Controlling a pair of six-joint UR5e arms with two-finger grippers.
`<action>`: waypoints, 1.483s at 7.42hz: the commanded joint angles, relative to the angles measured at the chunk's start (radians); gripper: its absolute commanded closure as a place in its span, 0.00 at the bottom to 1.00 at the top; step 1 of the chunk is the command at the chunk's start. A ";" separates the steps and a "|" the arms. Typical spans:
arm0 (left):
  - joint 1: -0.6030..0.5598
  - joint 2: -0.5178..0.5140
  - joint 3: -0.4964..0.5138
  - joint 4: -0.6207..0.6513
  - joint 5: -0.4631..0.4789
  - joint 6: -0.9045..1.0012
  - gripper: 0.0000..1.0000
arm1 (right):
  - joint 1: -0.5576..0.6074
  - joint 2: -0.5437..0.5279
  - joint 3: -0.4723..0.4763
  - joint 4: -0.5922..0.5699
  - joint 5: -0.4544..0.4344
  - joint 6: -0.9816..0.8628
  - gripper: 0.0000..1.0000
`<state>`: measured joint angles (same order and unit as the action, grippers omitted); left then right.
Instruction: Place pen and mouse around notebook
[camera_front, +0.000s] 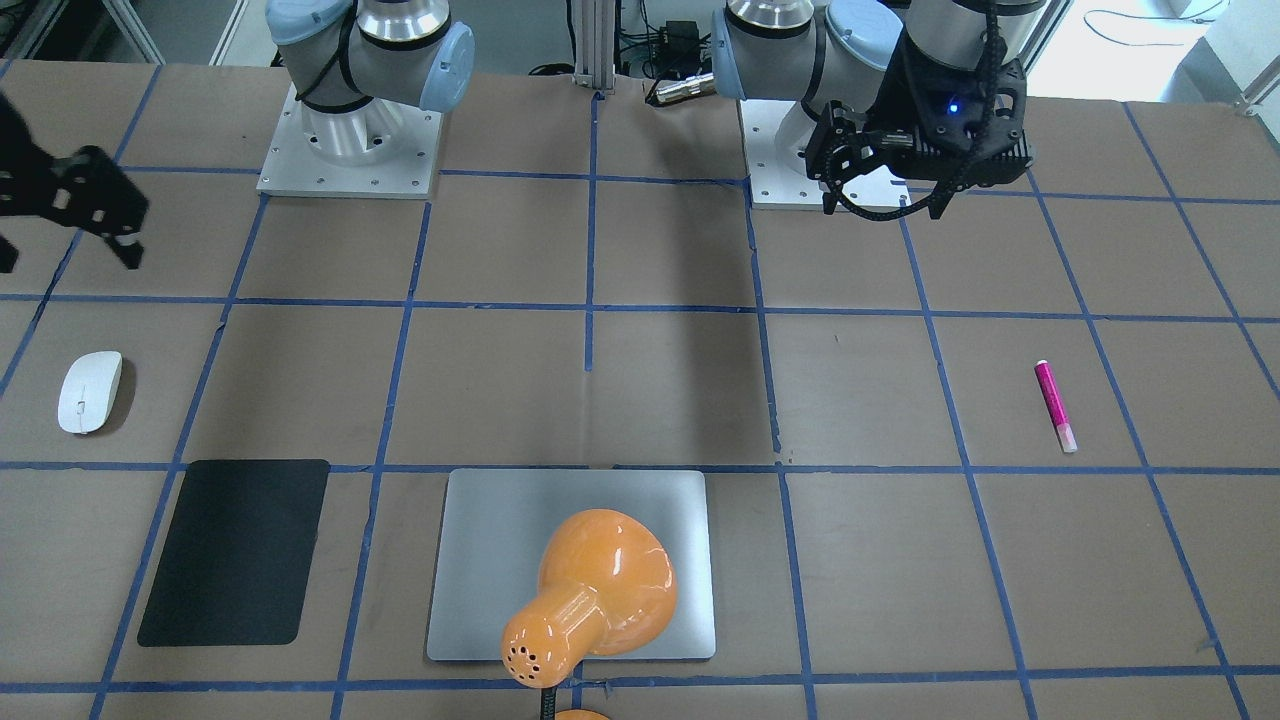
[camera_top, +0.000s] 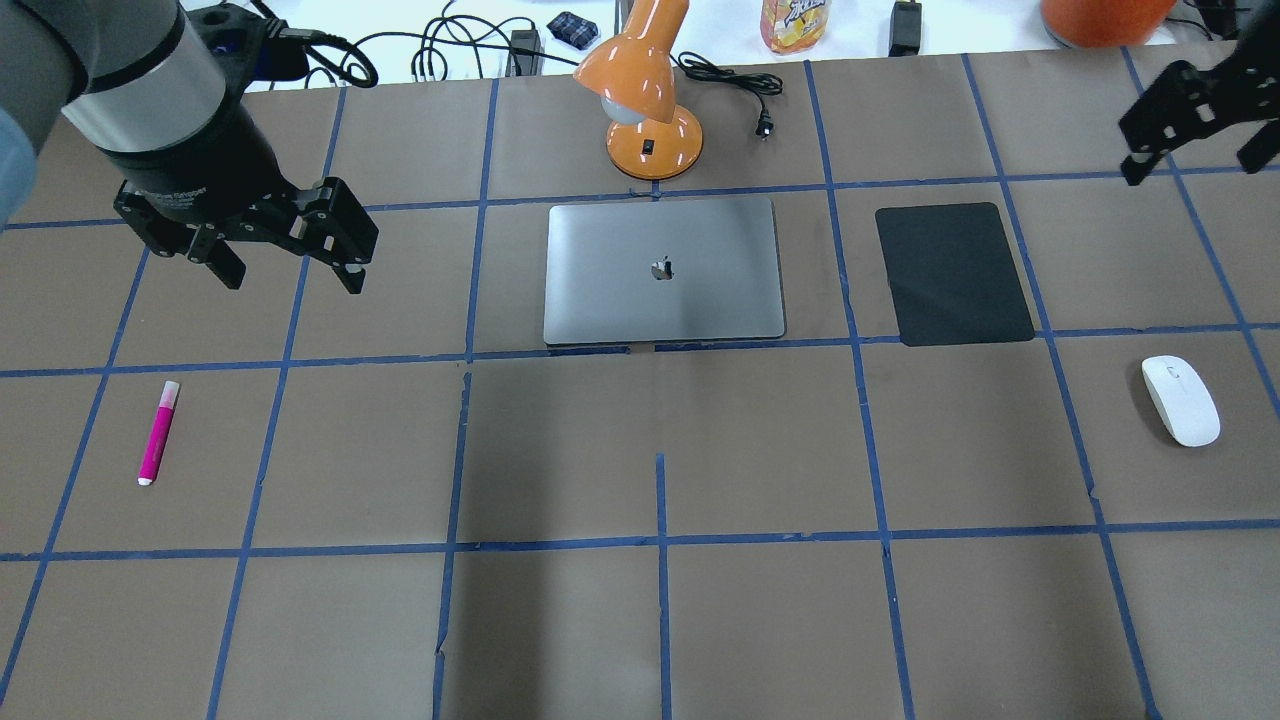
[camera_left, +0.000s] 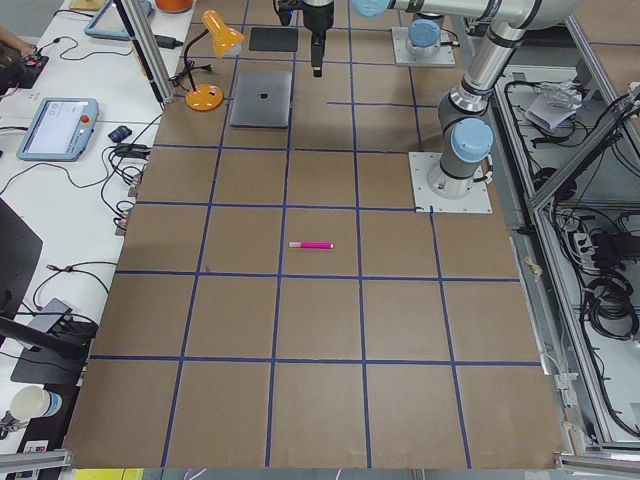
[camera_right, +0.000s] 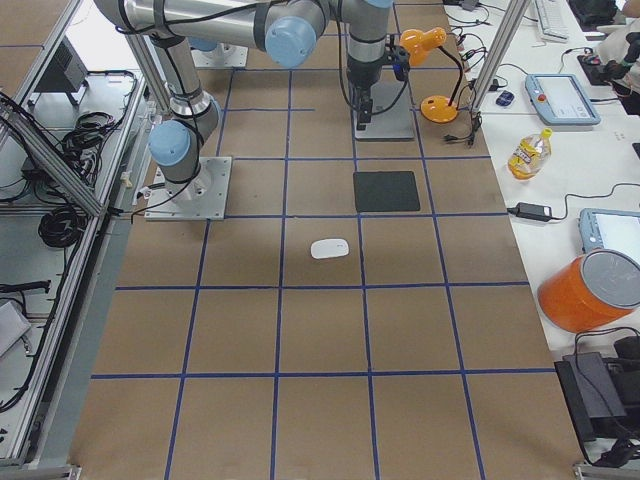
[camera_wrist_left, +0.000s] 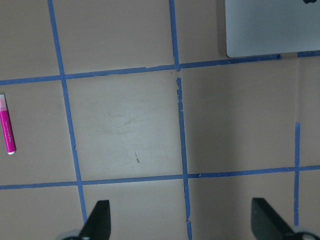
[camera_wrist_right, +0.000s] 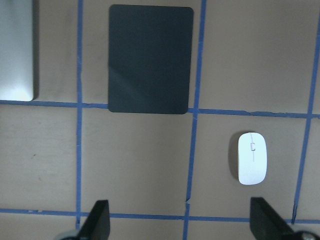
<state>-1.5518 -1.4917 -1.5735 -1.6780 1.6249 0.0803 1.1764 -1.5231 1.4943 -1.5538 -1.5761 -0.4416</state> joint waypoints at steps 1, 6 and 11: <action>0.083 0.004 -0.006 0.003 -0.002 0.085 0.00 | -0.127 0.058 0.061 -0.124 -0.004 -0.104 0.00; 0.401 -0.038 -0.081 0.100 -0.008 0.279 0.00 | -0.337 0.060 0.393 -0.438 0.005 -0.380 0.03; 0.694 -0.122 -0.464 0.652 -0.013 0.689 0.00 | -0.346 0.194 0.607 -0.796 -0.013 -0.515 0.00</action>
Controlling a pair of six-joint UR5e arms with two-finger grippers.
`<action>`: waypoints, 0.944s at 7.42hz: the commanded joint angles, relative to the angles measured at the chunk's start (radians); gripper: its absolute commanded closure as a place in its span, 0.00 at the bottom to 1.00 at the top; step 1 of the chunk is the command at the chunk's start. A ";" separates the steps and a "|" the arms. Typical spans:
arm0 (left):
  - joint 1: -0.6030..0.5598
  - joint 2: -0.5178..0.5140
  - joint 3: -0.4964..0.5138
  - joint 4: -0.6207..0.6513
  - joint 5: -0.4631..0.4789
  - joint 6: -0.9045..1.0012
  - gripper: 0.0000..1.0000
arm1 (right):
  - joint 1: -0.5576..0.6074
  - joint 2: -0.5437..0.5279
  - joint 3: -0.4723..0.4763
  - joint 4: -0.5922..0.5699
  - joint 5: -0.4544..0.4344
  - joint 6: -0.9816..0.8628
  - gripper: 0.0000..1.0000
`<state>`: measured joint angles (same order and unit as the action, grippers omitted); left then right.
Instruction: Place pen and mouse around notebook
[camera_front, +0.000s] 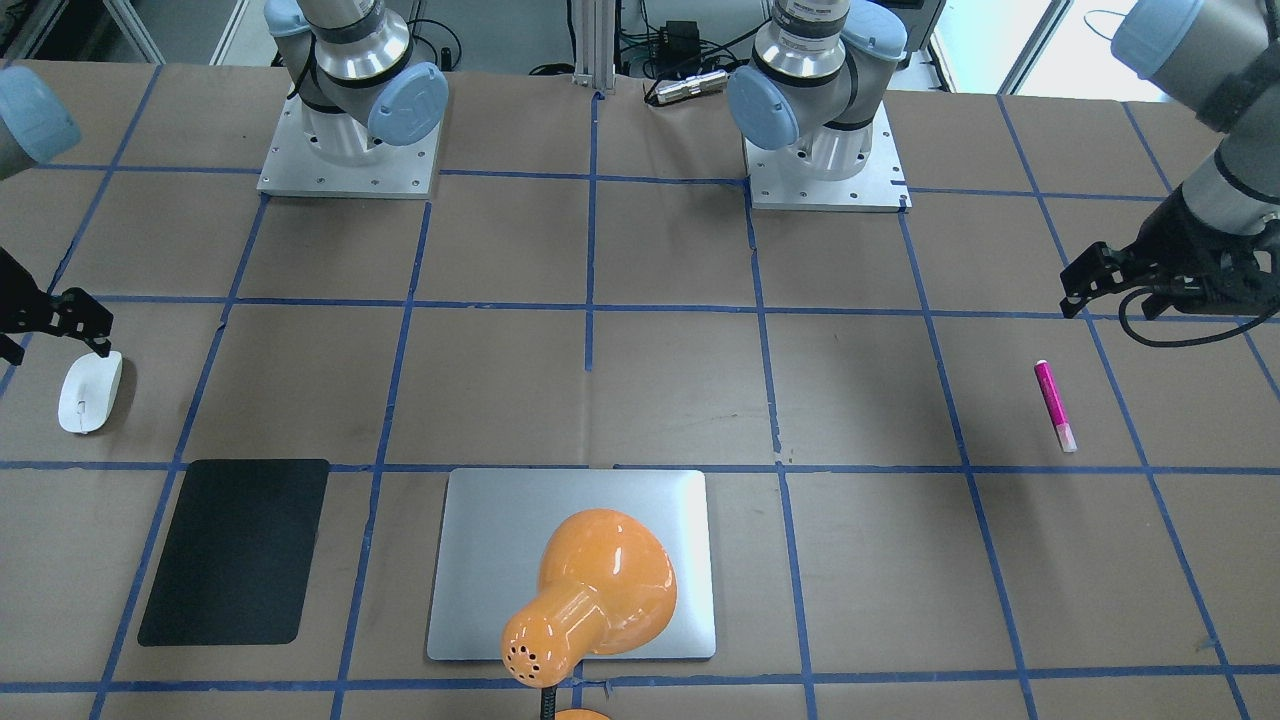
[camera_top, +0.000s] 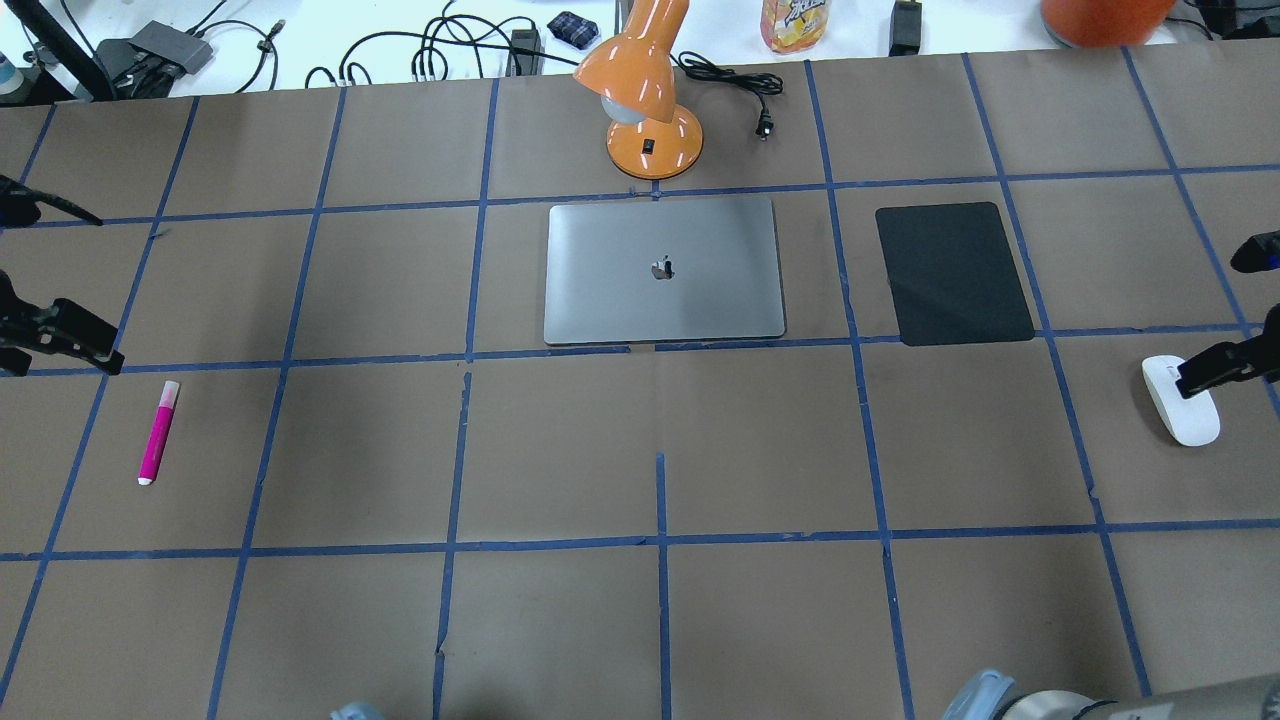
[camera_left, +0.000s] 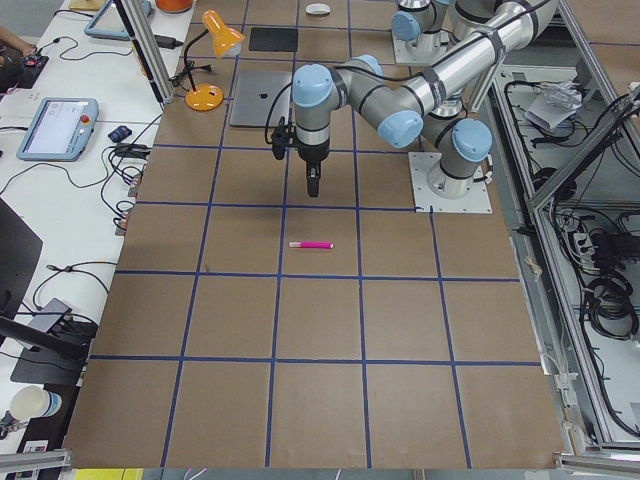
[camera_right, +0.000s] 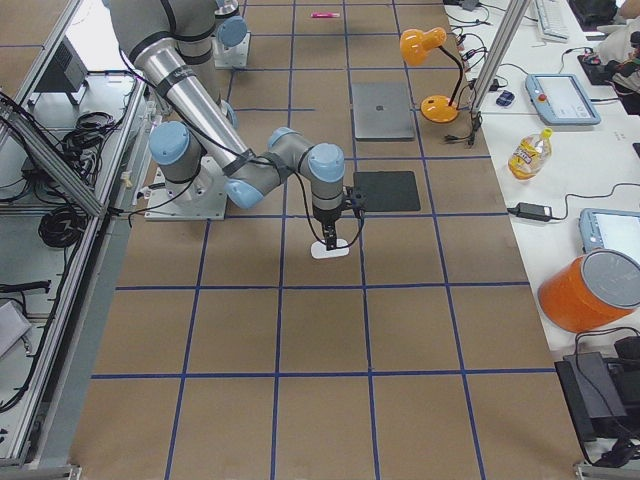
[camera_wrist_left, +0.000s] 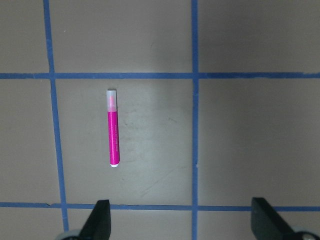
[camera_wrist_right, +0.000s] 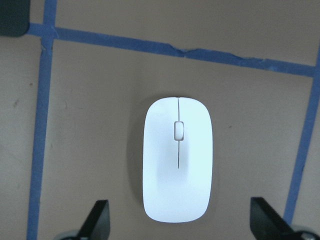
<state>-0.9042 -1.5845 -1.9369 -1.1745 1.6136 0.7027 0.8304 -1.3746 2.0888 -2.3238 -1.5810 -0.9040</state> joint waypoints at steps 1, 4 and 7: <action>0.053 -0.057 -0.147 0.233 -0.004 0.069 0.00 | 0.000 0.057 0.014 -0.043 -0.008 -0.067 0.00; 0.056 -0.170 -0.143 0.312 -0.029 0.083 0.00 | -0.002 0.121 0.014 -0.129 -0.005 -0.058 0.00; 0.068 -0.277 -0.142 0.435 -0.027 0.081 0.00 | -0.002 0.127 0.013 -0.126 0.007 0.014 0.17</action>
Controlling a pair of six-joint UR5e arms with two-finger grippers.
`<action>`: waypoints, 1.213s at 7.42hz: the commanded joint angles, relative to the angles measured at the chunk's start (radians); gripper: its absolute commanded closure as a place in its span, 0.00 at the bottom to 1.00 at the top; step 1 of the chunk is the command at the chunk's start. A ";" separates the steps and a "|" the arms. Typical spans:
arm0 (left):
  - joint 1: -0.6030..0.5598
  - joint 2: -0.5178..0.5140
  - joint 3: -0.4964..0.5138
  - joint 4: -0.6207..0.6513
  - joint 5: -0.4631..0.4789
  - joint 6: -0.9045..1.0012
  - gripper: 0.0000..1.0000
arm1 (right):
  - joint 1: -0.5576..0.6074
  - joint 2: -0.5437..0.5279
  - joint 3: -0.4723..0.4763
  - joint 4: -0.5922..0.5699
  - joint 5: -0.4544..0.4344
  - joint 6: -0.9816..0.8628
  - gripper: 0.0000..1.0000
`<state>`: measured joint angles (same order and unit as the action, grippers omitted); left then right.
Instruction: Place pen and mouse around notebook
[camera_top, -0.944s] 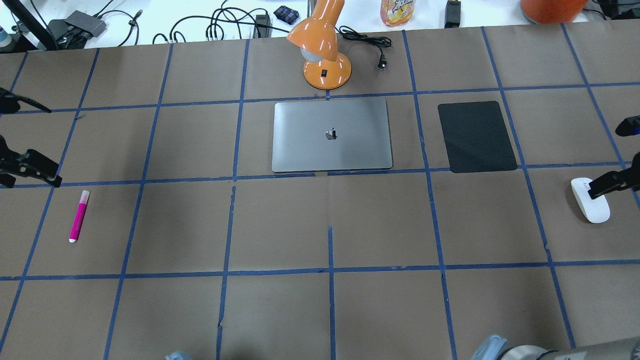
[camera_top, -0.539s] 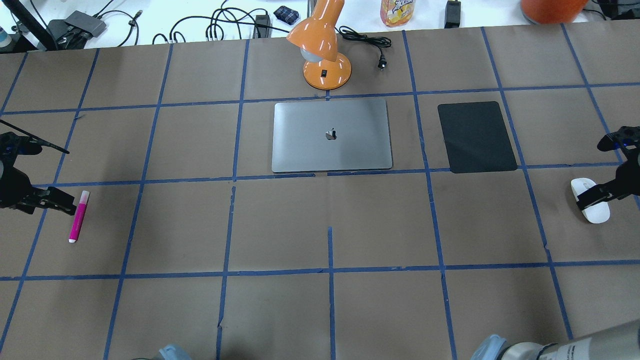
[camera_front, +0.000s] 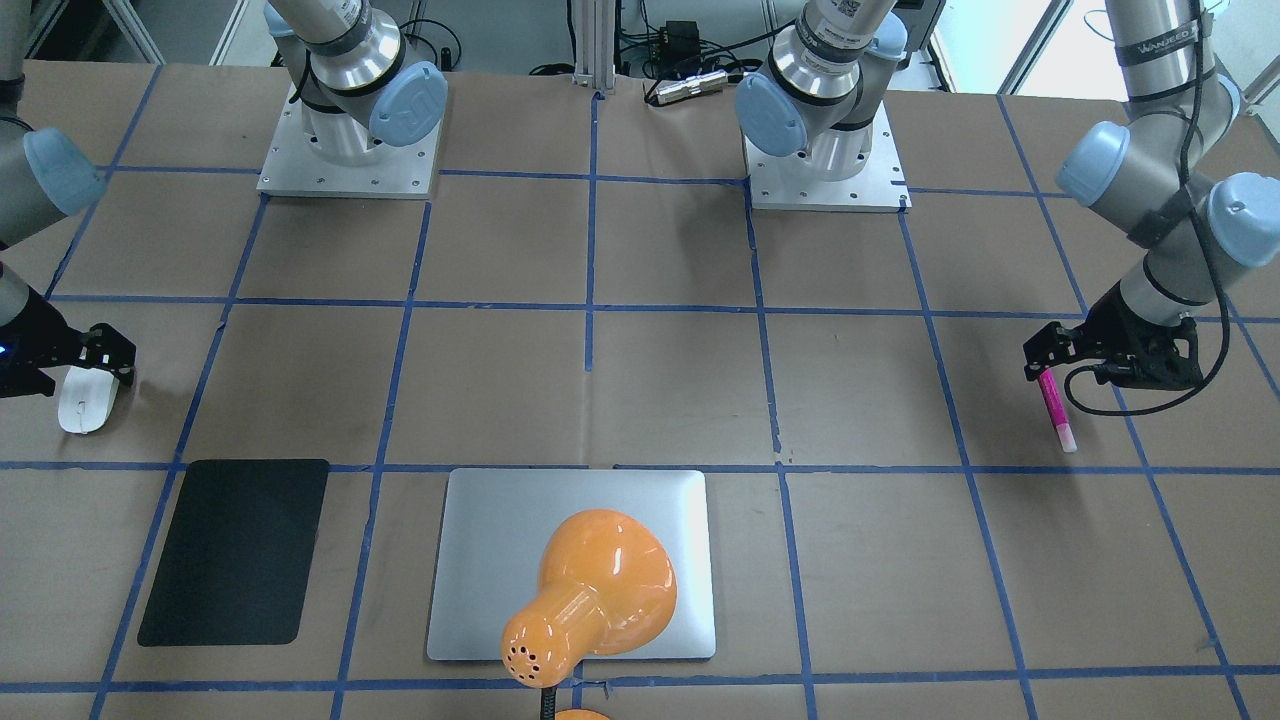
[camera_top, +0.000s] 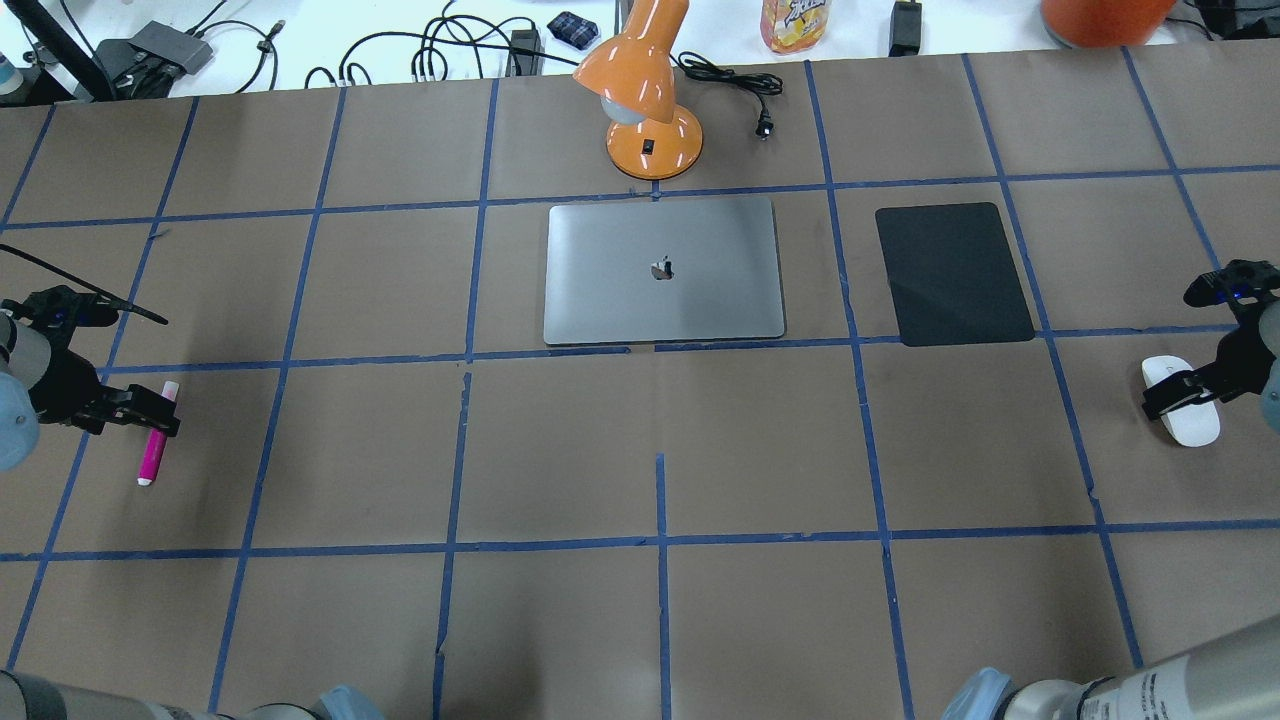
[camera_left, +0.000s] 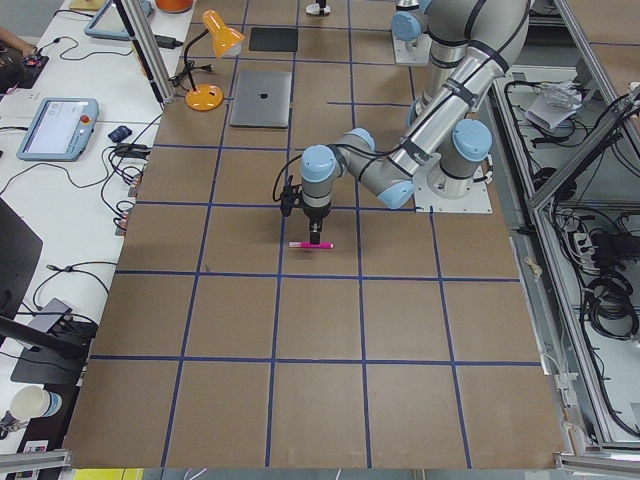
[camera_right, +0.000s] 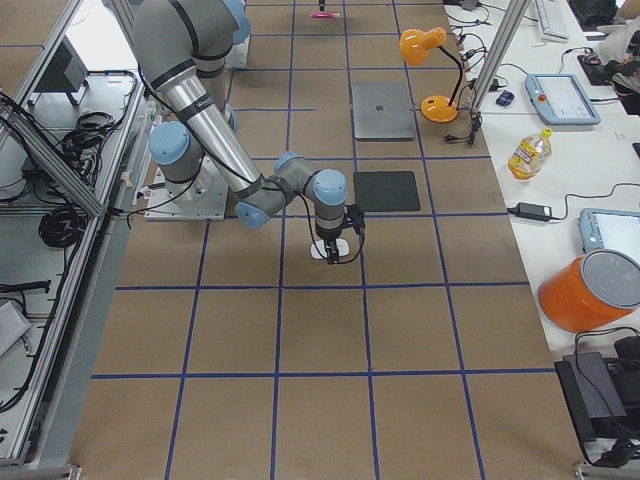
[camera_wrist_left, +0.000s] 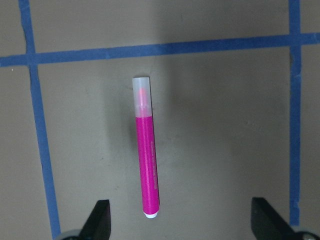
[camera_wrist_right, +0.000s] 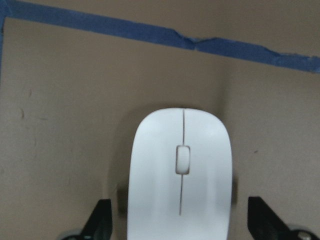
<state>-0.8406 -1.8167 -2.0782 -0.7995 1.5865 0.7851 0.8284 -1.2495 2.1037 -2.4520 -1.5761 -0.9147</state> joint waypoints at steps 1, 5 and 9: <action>0.006 -0.065 0.000 0.068 0.000 -0.003 0.00 | 0.000 0.002 -0.002 0.008 0.002 0.043 0.27; 0.006 -0.105 0.001 0.126 -0.002 -0.010 0.03 | 0.000 -0.013 -0.010 0.014 0.004 0.059 0.37; 0.006 -0.110 0.003 0.137 -0.002 -0.006 0.84 | 0.153 -0.034 -0.036 0.028 0.002 0.297 0.38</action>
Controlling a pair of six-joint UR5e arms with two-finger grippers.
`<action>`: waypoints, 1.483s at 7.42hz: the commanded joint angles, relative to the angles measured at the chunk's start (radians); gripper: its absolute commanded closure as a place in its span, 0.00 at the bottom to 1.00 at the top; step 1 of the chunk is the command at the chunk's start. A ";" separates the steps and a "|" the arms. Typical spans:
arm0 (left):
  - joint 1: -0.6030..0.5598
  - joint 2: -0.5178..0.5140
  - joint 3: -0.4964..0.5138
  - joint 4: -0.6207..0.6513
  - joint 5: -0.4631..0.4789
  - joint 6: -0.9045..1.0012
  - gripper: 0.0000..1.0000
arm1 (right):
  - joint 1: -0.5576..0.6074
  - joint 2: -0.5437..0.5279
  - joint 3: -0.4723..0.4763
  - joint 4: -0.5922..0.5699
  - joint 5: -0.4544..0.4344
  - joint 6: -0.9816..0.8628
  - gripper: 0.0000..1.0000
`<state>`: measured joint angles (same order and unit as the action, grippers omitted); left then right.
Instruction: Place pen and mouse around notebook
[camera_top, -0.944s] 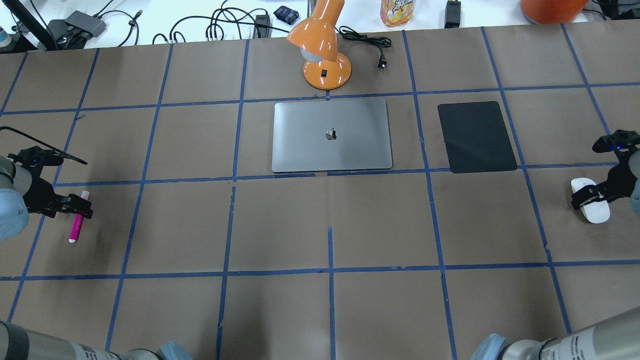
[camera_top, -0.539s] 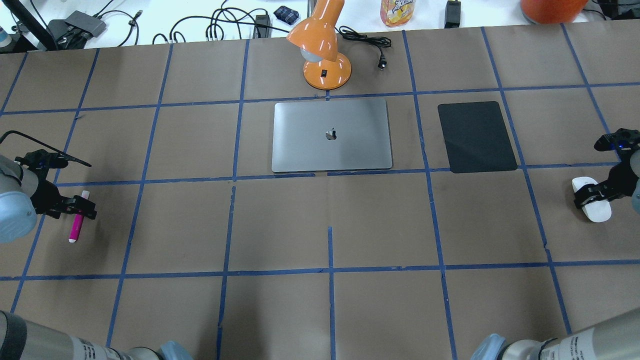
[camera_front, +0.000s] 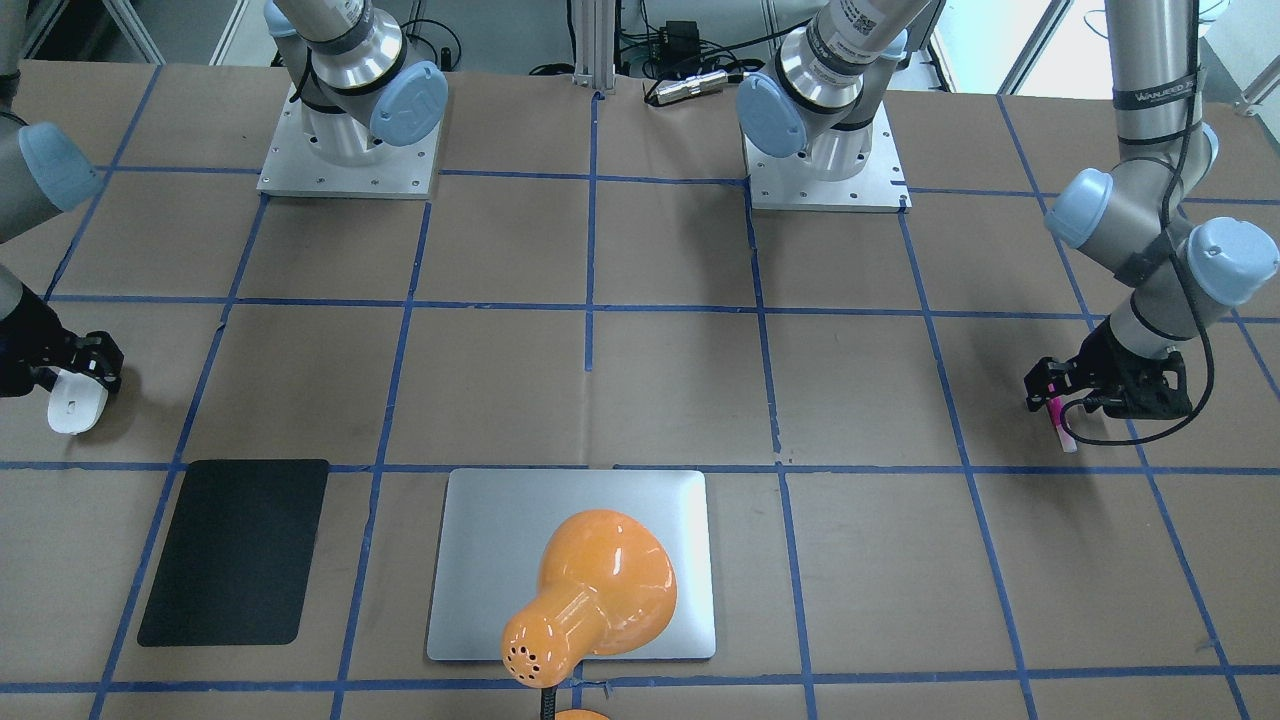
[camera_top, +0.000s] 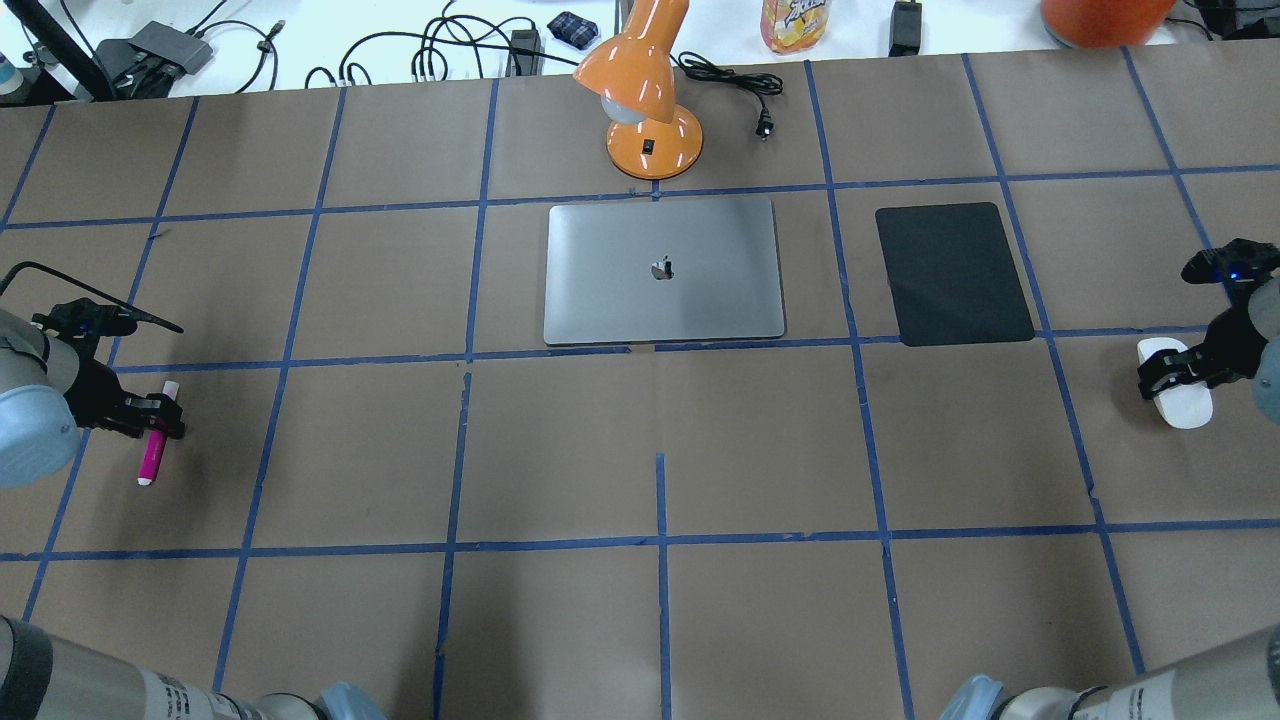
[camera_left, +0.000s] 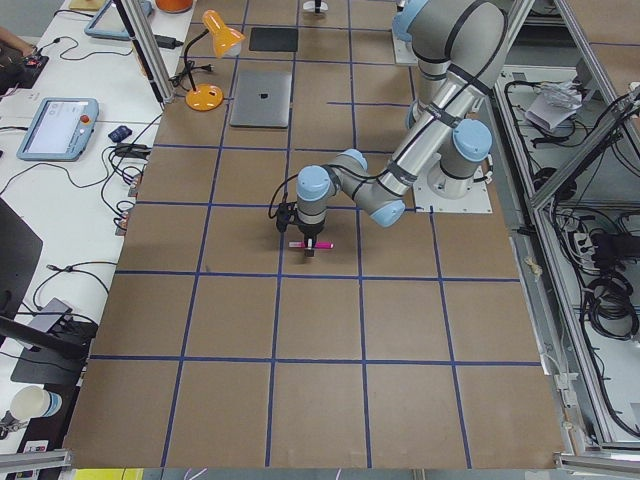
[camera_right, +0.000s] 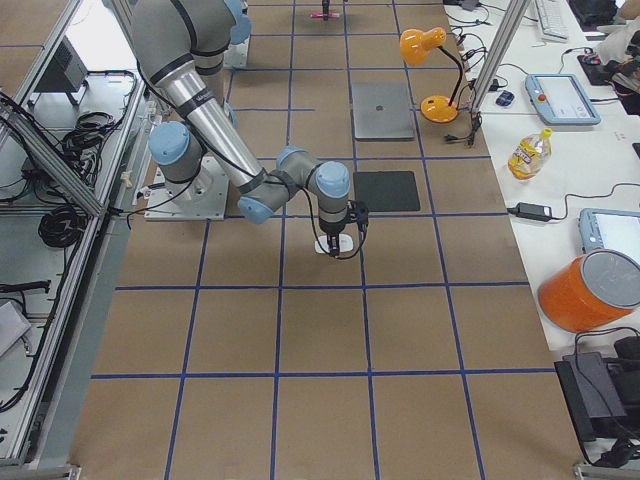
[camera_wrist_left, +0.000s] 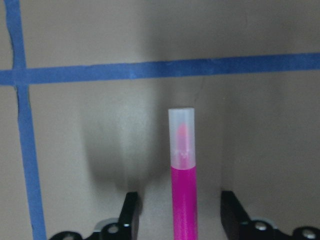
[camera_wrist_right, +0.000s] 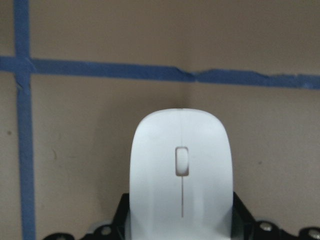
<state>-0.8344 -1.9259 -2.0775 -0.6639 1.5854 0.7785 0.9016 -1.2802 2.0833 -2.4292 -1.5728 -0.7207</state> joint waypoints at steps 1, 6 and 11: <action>0.000 -0.001 0.002 0.001 -0.001 -0.005 0.98 | 0.164 -0.001 -0.044 0.004 0.000 0.181 0.38; -0.061 0.005 0.101 -0.028 0.010 -0.150 1.00 | 0.443 0.188 -0.256 0.001 -0.004 0.503 0.35; -0.427 0.027 0.198 -0.144 0.015 -0.800 1.00 | 0.447 0.225 -0.269 -0.002 -0.010 0.501 0.00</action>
<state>-1.1644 -1.9080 -1.8850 -0.8055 1.6012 0.1604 1.3481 -1.0598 1.8151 -2.4306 -1.5753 -0.2204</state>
